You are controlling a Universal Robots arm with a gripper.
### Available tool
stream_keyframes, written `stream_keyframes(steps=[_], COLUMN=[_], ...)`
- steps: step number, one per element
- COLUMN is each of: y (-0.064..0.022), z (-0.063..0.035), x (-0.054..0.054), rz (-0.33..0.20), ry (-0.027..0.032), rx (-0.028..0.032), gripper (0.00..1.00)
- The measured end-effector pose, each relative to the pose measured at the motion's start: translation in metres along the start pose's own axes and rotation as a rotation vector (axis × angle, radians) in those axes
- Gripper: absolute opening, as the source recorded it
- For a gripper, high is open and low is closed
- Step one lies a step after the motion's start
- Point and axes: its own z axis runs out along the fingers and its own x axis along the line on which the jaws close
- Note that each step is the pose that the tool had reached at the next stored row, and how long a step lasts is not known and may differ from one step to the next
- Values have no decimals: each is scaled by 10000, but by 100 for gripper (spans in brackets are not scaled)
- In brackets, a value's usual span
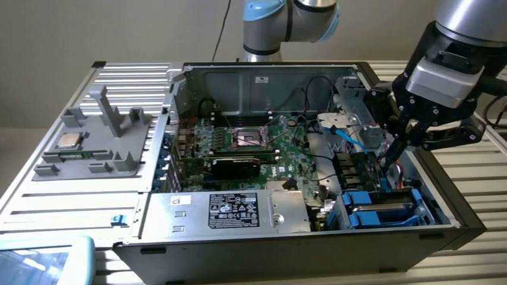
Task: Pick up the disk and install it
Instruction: 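Insert the second disk wire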
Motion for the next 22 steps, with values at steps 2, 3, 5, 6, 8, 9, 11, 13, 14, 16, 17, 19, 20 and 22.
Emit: stream_keyframes(steps=[2, 3, 5, 6, 8, 9, 11, 13, 14, 16, 17, 19, 20, 22], y=[0, 0, 0, 0, 0, 0, 0, 0, 0, 0, 0, 0, 0, 0], z=[0, 0, 0, 0, 0, 0, 0, 0, 0, 0, 0, 0, 0, 0], x=[0, 0, 0, 0, 0, 0, 0, 0, 0, 0, 0, 0, 0, 0], rz=[-377, -556, -916, -1102, -1461, -1640, -2012, -2376, -2556, -2921, -3101, -3460, -3640, -4000], ry=[-10, -15, -25, -30, -39, -44, -54, -64, -68, -78, -83, -93, -97, -107], rx=[1, 2, 4, 5, 6, 7, 9, 11, 11, 12, 13, 14, 15, 17], gripper=[11, 11, 11, 11, 11, 11, 11, 11, 11, 11, 11, 11, 11, 11])
